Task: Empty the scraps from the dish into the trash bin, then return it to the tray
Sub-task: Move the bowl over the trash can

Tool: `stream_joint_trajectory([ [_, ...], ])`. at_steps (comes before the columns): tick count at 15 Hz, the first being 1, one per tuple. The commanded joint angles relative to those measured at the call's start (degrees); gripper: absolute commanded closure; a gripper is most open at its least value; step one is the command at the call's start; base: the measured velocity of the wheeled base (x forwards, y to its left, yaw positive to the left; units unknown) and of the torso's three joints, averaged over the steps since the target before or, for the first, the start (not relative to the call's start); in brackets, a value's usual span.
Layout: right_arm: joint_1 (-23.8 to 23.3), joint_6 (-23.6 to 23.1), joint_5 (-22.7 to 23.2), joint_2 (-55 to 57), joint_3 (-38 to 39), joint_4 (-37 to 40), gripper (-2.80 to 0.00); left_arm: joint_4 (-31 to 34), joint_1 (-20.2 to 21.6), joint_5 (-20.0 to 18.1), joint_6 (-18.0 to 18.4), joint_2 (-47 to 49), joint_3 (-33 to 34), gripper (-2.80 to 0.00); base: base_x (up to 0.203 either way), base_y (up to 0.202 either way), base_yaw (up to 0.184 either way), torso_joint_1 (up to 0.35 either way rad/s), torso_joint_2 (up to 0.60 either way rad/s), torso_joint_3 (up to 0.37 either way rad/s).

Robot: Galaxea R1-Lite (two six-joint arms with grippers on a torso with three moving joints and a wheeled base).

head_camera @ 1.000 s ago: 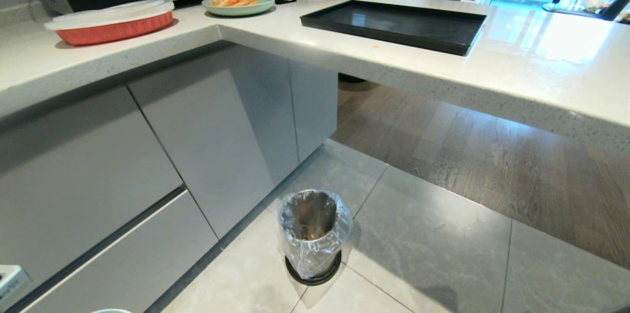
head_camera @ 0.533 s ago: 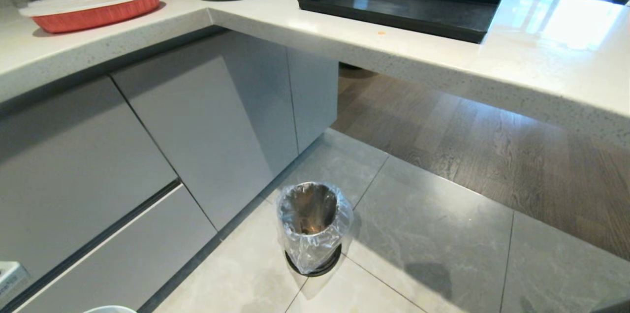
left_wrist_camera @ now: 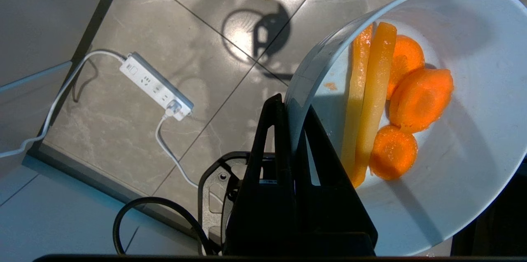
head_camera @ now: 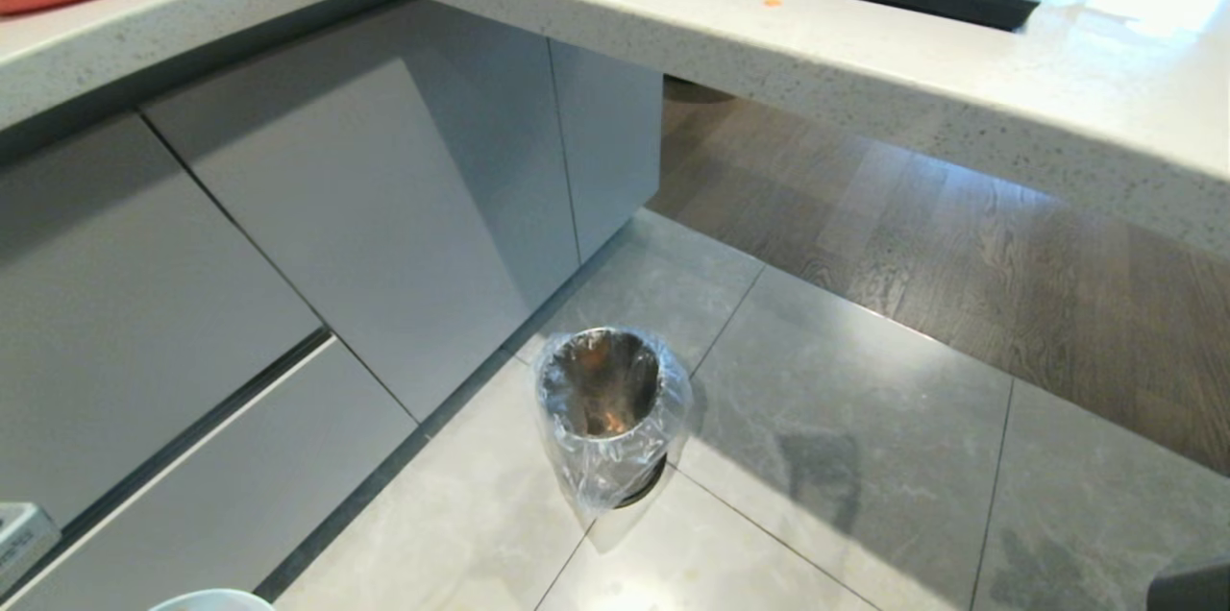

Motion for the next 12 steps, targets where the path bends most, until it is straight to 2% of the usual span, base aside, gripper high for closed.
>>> stream_joint_trajectory([
  [1,0.01,0.06,-0.01,-0.02,0.0,-0.01,0.0,0.22,0.09,-0.06,0.01,0.32,0.1,0.0,0.0,0.0,0.0,0.006,0.0,-0.208],
  [12,0.01,0.06,-0.01,-0.02,0.0,-0.01,0.0,1.89,0.0,-0.06,0.01,0.58,-0.08,0.0,0.0,0.0,0.0,0.004,0.0,-0.198],
])
